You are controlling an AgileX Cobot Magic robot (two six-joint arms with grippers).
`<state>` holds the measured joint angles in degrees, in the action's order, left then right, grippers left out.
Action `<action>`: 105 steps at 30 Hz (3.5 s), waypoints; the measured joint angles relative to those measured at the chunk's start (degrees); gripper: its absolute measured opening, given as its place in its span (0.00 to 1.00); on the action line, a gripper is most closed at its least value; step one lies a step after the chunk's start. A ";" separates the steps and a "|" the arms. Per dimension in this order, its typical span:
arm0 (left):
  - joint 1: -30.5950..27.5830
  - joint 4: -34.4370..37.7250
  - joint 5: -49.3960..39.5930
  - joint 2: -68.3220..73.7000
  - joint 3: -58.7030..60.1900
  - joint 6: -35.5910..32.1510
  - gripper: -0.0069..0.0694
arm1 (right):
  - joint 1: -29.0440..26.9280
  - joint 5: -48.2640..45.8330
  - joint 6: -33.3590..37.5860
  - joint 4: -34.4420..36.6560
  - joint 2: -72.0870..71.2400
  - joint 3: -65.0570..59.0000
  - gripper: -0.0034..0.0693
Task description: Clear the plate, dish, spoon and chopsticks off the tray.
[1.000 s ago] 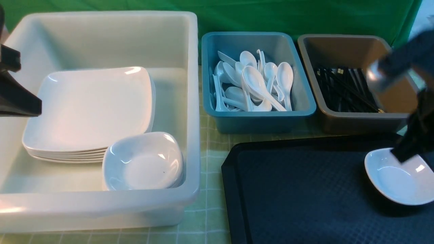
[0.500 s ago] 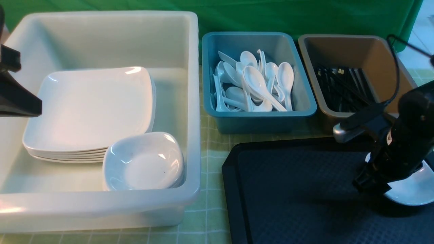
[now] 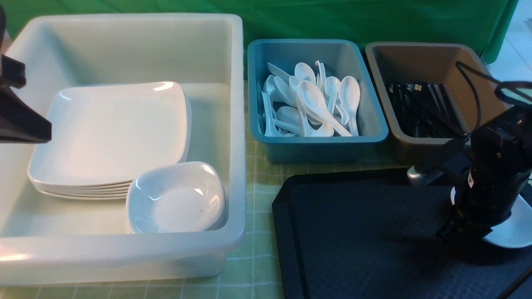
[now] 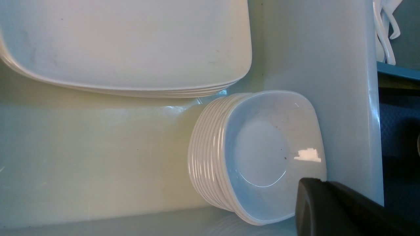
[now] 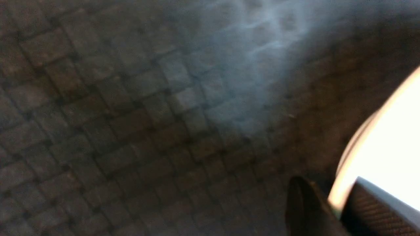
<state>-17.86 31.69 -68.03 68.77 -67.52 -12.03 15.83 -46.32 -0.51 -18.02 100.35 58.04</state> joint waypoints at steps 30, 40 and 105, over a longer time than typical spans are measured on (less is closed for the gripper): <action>0.00 0.79 2.15 0.00 1.51 0.05 0.09 | 46.92 0.27 40.00 11.31 -2.13 29.89 0.09; 0.00 0.62 4.39 0.00 1.55 1.73 0.09 | 46.92 6.89 42.27 5.08 4.35 30.27 0.09; 0.00 -1.52 4.24 0.00 1.61 0.03 0.11 | 46.92 41.72 -0.89 11.77 -69.29 -26.03 0.06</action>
<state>-17.86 30.17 -63.79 68.77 -65.91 -12.00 62.75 -4.60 -1.40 -6.25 31.05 32.01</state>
